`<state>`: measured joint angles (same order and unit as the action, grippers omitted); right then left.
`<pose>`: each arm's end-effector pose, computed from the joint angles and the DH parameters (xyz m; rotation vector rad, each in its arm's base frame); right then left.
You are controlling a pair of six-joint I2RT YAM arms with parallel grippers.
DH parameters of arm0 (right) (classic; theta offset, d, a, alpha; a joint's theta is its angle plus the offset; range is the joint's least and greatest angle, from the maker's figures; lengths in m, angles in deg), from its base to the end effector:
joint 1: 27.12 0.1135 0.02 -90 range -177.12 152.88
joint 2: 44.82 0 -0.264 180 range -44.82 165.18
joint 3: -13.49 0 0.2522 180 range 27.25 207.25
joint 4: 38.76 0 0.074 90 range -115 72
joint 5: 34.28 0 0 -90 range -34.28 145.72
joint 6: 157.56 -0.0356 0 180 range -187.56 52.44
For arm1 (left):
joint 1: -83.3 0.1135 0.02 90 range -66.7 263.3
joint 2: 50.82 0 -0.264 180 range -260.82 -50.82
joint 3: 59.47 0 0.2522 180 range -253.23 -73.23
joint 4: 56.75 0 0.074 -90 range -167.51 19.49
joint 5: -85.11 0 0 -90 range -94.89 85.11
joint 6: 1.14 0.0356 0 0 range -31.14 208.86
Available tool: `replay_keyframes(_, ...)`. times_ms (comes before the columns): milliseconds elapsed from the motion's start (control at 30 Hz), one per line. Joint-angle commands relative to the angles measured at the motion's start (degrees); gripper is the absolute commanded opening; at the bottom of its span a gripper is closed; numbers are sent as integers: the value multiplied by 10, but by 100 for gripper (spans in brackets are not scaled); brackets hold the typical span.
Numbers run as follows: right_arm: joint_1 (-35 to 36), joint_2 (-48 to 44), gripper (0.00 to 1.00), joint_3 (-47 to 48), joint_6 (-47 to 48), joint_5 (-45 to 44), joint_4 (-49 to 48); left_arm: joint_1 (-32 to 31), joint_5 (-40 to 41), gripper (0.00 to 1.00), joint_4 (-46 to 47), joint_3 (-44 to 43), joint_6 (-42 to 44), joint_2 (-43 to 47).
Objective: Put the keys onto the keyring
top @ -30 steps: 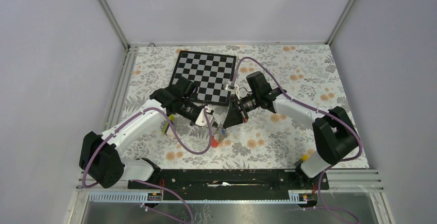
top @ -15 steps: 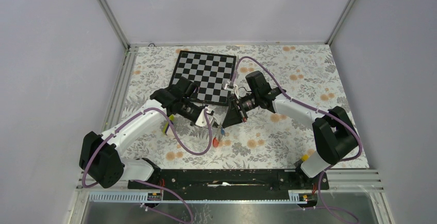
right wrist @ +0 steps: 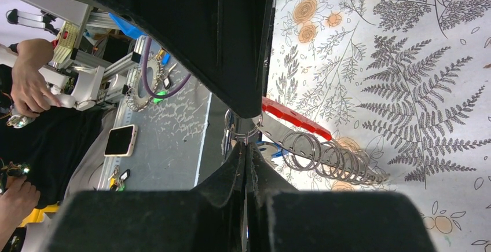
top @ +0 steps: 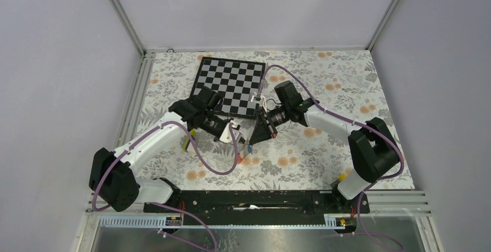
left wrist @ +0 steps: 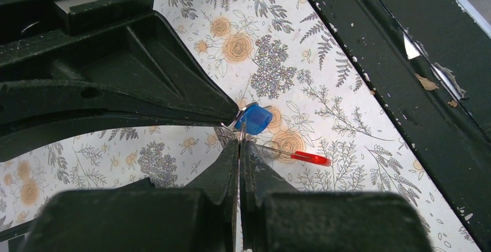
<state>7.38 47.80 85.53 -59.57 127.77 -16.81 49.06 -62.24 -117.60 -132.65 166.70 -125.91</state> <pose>0.2534 0.2153 0.2311 -1.3715 1.6951 1.6795 0.1872 -0.1636 0.2773 1.9812 0.9840 -0.9162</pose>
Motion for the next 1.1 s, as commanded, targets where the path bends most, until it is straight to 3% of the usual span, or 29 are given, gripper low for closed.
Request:
replay_keyframes(0,6,6,0,24,13,-18,8,-3,-25,0,9,1,22,10)
replay_keyframes(267,7,1,1,21,21,-28,6,1,-51,0,9,-5,18,4)
replay_keyframes(767,1,-76,30,3,59,-48,9,34,-138,0,9,-36,-38,-4)
replay_keyframes(1067,-25,-187,42,4,128,-111,61,42,-167,0,9,-73,-95,-18)
